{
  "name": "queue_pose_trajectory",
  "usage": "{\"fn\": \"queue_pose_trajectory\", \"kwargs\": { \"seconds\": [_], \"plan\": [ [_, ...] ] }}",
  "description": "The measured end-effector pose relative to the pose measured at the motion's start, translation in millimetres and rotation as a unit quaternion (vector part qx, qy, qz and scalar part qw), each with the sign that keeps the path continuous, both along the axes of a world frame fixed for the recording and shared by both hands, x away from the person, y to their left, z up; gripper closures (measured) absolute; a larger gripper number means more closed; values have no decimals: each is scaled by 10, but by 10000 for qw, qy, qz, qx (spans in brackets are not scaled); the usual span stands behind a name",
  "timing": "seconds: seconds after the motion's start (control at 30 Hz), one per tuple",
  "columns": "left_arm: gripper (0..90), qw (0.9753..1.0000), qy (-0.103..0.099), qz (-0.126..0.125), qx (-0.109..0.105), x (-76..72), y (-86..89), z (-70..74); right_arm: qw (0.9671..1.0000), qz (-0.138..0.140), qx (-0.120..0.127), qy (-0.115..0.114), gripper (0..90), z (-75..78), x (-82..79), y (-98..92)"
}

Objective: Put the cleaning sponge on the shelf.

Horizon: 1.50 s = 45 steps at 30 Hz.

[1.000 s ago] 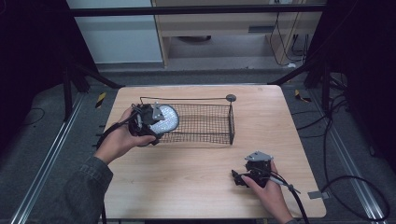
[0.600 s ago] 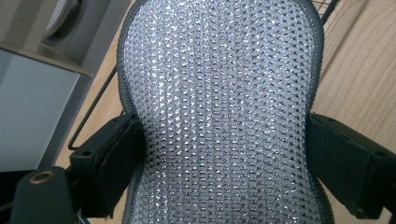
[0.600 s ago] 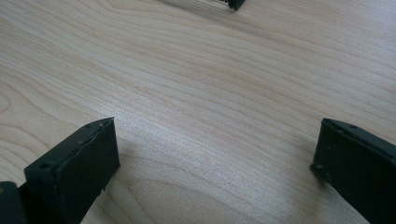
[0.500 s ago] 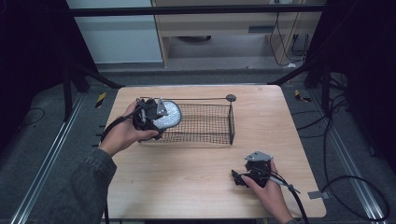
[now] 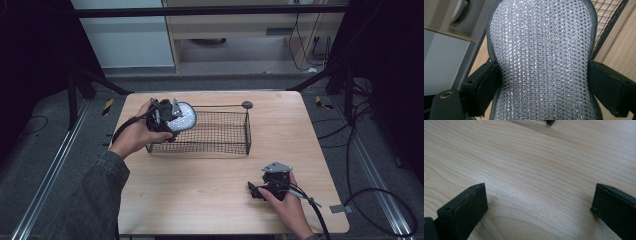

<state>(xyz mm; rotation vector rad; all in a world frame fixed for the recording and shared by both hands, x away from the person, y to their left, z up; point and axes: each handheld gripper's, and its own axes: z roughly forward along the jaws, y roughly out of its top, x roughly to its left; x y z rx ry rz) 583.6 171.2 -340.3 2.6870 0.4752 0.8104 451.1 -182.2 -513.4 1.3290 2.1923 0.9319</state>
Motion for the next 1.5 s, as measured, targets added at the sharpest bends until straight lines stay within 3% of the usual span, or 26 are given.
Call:
{"fn": "queue_pose_trajectory", "kwargs": {
  "seconds": [0.2,0.33,0.73,1.3,1.5],
  "plan": [
    [119,9998,-17,-25,-178,42,46,19,10000,-6,3,5,4,0,-1,1],
    [119,9998,-42,-33,-178,53,75,27,10000,-8,9,6,4,1,-1,2],
    [119,9997,-90,-221,87,152,3,-34,10000,-9,13,1,4,-1,-1,2],
    [119,9981,-27,-567,236,277,12,-232,10000,-26,15,8,4,1,-3,6],
    [118,9967,-195,-678,410,244,-15,-282,10000,-26,12,4,4,1,-3,6]
  ]
}}
